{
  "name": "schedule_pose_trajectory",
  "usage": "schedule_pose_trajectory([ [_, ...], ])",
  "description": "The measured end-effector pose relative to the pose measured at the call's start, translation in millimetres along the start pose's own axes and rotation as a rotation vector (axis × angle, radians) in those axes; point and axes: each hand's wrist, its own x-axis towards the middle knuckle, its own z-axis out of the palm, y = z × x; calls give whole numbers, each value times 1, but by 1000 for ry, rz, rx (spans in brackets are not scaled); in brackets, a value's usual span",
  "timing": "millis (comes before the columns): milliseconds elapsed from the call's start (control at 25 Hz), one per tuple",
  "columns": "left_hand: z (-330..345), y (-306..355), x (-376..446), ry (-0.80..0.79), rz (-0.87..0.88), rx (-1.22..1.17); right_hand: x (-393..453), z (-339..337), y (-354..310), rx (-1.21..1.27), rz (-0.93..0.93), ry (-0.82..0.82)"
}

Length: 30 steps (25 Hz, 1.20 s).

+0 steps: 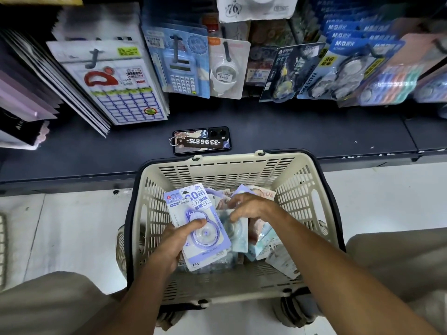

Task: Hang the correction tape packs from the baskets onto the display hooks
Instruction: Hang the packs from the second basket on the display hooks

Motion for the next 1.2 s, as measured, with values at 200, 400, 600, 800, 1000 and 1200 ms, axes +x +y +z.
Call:
schedule_pose_trajectory([
  [200, 16, 17, -16, -124, 68, 5, -56, -39, -13, -270, 27, -98],
  [400, 54, 85, -63, -347, 255, 101, -174, -120, -44, -550, -30, 150],
  [600, 77, 208, -134, -603, 551, 214, -310, -195, -37, -417, -280, 366],
  [800, 97, 311, -205, -538, 844, 92, -360, -227, -14, 629, -802, 675],
  [1000, 114, 322, -211, -528, 899, -46, -345, -228, -20, 961, -815, 1004],
  [1200, 130, 320, -205, -533, 880, -71, -343, -219, -10, 953, -735, 1102],
])
